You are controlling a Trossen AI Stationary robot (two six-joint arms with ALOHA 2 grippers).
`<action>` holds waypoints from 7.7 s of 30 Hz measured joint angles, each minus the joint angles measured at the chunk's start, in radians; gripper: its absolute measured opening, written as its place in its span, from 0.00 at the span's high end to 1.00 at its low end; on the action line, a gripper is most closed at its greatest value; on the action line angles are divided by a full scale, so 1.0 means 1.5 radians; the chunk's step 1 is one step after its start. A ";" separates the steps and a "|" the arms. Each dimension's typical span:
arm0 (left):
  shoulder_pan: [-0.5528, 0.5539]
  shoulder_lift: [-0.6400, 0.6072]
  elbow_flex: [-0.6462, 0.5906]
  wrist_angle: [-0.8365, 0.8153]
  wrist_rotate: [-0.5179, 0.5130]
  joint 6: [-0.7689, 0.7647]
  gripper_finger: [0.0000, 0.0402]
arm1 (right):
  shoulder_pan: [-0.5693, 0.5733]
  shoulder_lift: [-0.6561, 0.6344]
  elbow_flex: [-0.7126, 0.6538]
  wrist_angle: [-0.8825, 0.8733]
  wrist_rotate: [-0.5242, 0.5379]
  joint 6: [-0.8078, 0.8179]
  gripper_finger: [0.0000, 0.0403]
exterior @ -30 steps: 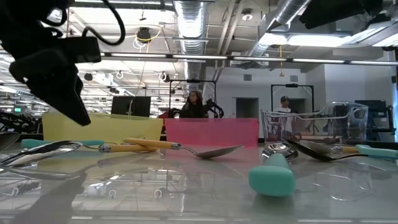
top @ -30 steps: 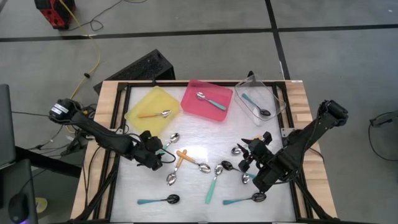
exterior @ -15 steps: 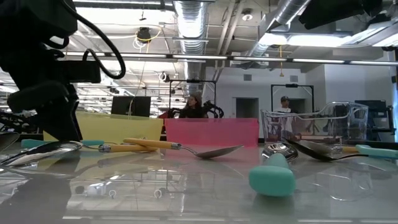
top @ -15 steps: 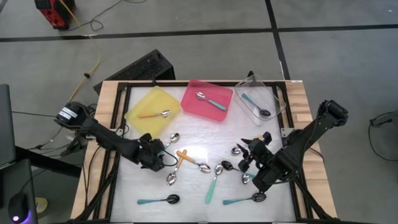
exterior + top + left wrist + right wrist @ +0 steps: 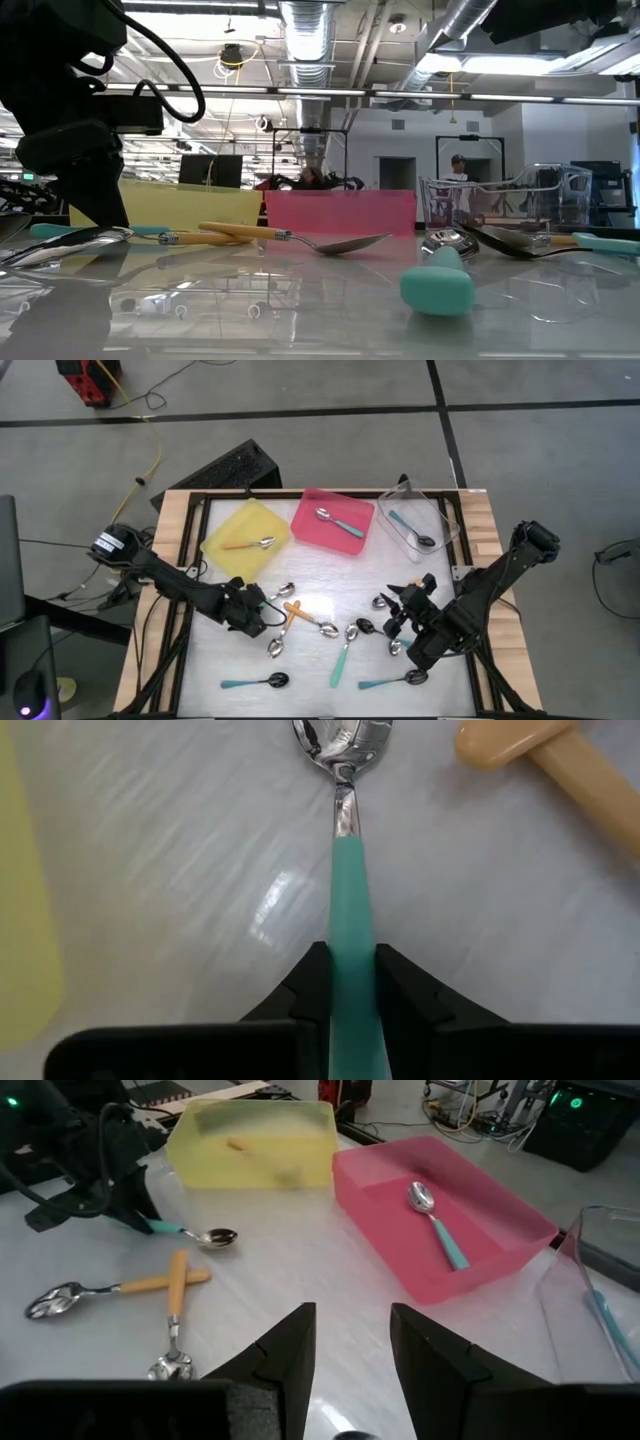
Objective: Sort silverware by color (type)
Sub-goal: Put the green spoon into the red bin
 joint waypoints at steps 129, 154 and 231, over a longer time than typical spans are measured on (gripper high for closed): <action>0.251 -0.377 -0.104 0.762 0.239 0.545 0.90 | -0.380 0.073 -0.165 0.810 -0.845 -0.606 0.30; 0.251 -0.382 -0.104 0.731 0.226 0.542 0.90 | -0.386 0.073 -0.165 0.808 -0.599 -0.626 0.30; 0.255 -0.321 -0.104 0.811 0.252 0.590 0.90 | -0.454 0.150 -0.023 1.199 -0.677 -0.850 0.30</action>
